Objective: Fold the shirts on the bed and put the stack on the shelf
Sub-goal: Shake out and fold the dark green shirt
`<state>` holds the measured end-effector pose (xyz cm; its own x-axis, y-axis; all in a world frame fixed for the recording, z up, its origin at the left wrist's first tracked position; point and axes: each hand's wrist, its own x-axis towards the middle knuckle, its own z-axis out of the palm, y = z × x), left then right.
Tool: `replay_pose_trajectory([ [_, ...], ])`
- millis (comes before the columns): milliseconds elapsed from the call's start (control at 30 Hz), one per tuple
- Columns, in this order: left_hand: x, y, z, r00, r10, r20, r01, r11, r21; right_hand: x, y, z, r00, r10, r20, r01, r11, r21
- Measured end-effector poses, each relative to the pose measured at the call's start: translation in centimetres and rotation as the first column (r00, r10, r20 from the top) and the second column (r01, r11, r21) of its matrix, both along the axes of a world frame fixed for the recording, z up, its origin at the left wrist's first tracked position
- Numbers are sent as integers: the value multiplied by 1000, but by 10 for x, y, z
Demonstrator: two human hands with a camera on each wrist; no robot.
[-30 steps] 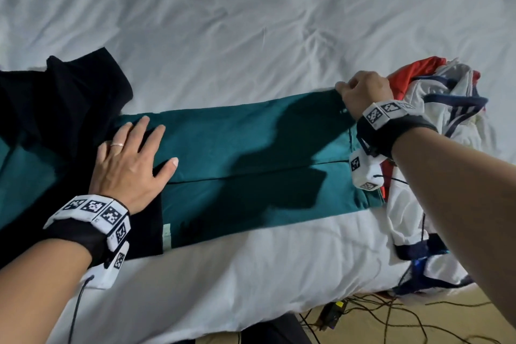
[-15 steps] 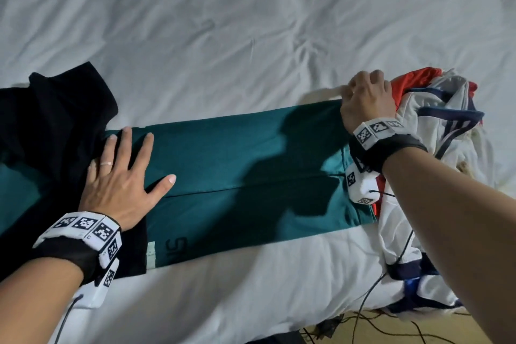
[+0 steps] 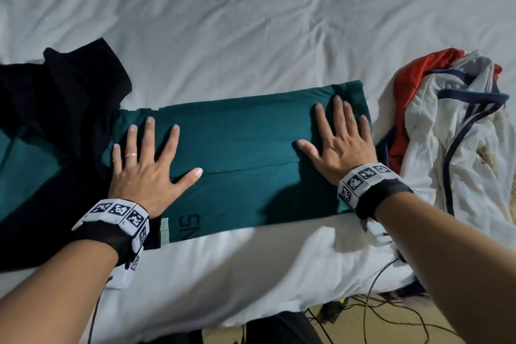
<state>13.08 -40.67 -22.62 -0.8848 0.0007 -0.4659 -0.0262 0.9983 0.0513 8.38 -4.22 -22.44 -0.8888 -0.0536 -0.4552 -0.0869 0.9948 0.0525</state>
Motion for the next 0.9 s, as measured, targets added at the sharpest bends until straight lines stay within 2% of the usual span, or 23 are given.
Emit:
replay_pose_trajectory([
  [100, -1, 4, 6, 999, 7, 52, -6, 1000, -25, -4, 23, 17, 991, -31, 128, 14, 991, 130],
  [200, 4, -2, 21, 998, 19, 63, -20, 1000, 17, -15, 3, 32, 983, -50, 176, 16, 982, 189],
  [267, 15, -18, 37, 999, -6, -54, 10, 997, 74, -22, -31, 44, 991, -14, 135, -2, 993, 118],
  [333, 29, -40, 47, 983, -9, -186, 32, 993, 118, -30, -73, 55, 997, 6, 73, -4, 999, -34],
  [433, 54, -93, 55, 957, 106, -269, -62, 984, 167, -37, -156, 63, 996, -7, 85, 27, 971, -239],
  [533, 78, -158, 48, 964, 161, -213, -134, 982, 136, -45, -238, 63, 997, 13, 71, 13, 933, -359],
  [633, 104, -216, 37, 975, 177, -131, -167, 982, 83, -58, -308, 60, 998, 51, 46, -31, 930, -366],
  [667, 114, -232, 31, 979, 171, -108, -163, 984, 77, -64, -327, 58, 999, 33, 30, -20, 932, -362],
  [733, 133, -260, 21, 988, 140, -58, -136, 988, 78, -78, -359, 51, 995, -96, 14, 94, 923, -372],
  [800, 148, -276, 11, 995, 90, -33, -88, 994, 64, -91, -383, 40, 984, -180, 15, 175, 934, -312],
  [900, 155, -284, -1, 997, 62, -48, -59, 996, 59, -101, -404, 29, 984, -171, 46, 177, 963, -201],
])
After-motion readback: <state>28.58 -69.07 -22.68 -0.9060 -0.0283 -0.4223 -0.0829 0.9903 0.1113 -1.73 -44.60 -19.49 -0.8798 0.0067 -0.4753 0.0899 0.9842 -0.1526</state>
